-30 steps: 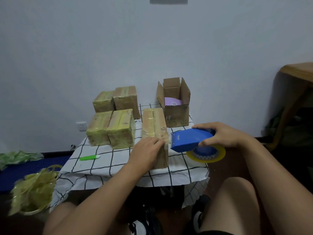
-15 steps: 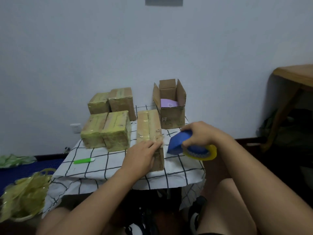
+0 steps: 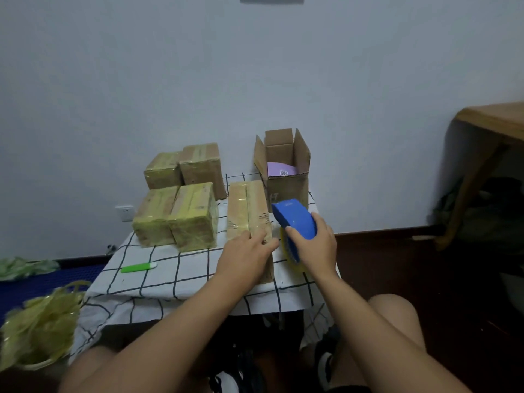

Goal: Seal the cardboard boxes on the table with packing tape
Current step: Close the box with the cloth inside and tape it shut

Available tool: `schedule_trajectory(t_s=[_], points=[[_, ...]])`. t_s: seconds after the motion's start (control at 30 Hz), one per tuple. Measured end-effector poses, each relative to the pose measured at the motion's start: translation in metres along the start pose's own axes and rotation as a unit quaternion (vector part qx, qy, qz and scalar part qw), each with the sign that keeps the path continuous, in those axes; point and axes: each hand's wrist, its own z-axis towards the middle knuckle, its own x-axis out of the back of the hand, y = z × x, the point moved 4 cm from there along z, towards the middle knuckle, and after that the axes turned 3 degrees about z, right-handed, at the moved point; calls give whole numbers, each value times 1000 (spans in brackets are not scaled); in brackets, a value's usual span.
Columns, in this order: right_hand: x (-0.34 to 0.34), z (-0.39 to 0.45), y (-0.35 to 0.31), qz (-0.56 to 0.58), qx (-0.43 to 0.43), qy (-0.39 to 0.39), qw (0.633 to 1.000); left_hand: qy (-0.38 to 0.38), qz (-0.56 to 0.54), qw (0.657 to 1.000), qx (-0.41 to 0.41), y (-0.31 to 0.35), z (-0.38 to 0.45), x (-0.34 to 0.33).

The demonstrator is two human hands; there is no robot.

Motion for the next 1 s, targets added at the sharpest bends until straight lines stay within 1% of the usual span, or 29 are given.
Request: schedule_trajectory(t_s=[0.07, 0.2, 0.3, 0.4, 0.43, 0.5, 0.57, 0.67, 0.77, 0.87, 1.0], points=[[-2, -10, 5, -6, 4, 14, 1000, -2, 2, 1000, 3, 2, -1, -2], [-6, -20, 11, -15, 7, 40, 999, 33, -11, 999, -4, 3, -1, -3], [-6, -21, 12, -12, 6, 44, 999, 18, -17, 999, 31, 5, 0, 3], [-5, -20, 12, -13, 4, 44, 999, -11, -84, 992, 89, -3, -3, 0], [-5, -21, 11, -13, 6, 46, 999, -13, -109, 990, 93, -5, -6, -1], [-5, -22, 12, -12, 10, 49, 999, 8, -143, 987, 71, -6, -14, -1], [-6, -22, 13, -12, 11, 53, 998, 25, -144, 987, 71, -6, -18, -8], [-6, -22, 15, -8, 12, 52, 999, 40, -143, 981, 125, -5, -23, -14], [-5, -23, 15, -1, 13, 50, 999, 70, -124, 982, 123, -4, -26, -13], [-5, -23, 15, -3, 16, 53, 998, 67, -113, 983, 125, -8, -30, -16], [-4, -23, 16, 2, 20, 52, 998, 58, -84, 981, 164, -8, -39, -19]])
